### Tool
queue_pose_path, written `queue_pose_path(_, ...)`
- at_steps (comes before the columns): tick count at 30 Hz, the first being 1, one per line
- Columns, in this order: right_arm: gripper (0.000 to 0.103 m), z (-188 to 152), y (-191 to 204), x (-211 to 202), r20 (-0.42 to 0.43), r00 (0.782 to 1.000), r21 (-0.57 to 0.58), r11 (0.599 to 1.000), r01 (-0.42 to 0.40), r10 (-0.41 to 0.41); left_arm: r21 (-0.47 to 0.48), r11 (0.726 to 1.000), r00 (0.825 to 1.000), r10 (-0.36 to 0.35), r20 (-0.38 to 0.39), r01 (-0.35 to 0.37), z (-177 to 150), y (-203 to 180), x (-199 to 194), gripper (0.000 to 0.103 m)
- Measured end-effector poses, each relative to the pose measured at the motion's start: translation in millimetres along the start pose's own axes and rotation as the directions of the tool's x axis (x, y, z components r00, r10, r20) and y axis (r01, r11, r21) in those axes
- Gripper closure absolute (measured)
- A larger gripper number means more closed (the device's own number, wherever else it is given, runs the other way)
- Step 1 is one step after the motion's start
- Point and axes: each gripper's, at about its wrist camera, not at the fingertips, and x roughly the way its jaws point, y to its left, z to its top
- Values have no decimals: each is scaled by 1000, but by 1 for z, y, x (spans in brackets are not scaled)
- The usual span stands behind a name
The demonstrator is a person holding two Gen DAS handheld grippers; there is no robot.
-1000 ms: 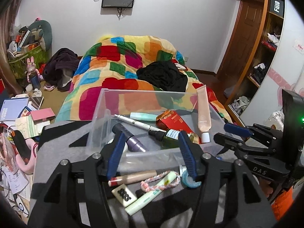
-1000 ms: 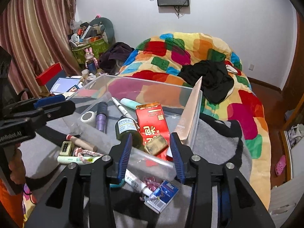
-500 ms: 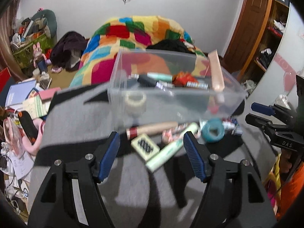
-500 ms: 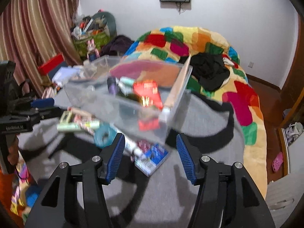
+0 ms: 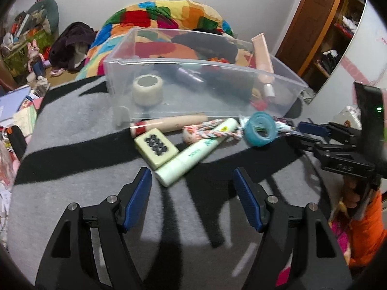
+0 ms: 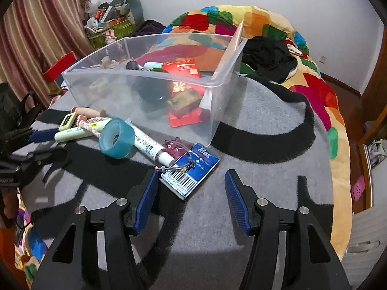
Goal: Organize objects
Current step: 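Grasp the blue Max box with the right gripper while the left grasps the white-green tube, then carry the Max box and white-green tube over the clear box and release both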
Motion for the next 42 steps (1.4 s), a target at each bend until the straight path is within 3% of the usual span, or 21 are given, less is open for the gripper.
queue_pose_path(9,75,-7,-11,-8,16,1000,51,999,3,-4,89,995,999,-35,-5,36,-13,-29,-7,43)
queue_pose_path(21,75,-5,-9,-5,16,999,37,998,50,-51,78,997,1000,7,-6,-6,3,-23,9,44)
queue_pose_path(25,75,-4,-9,-4,25,998,45,997,57,-58,92,995,999,32,5,-32,5,-30,15,57)
queue_pose_path(29,78,-8,-8,-6,41,997,53,996,70,-72,119,989,996,83,31,-87,4,-37,17,80)
queue_pose_path(34,78,-15,-13,-14,51,997,89,995,51,-55,98,992,996,75,50,-80,-3,-33,11,88)
queue_pose_path(42,78,-28,-18,-40,97,994,147,988,38,-52,77,996,997,48,64,-53,-25,-33,-12,88)
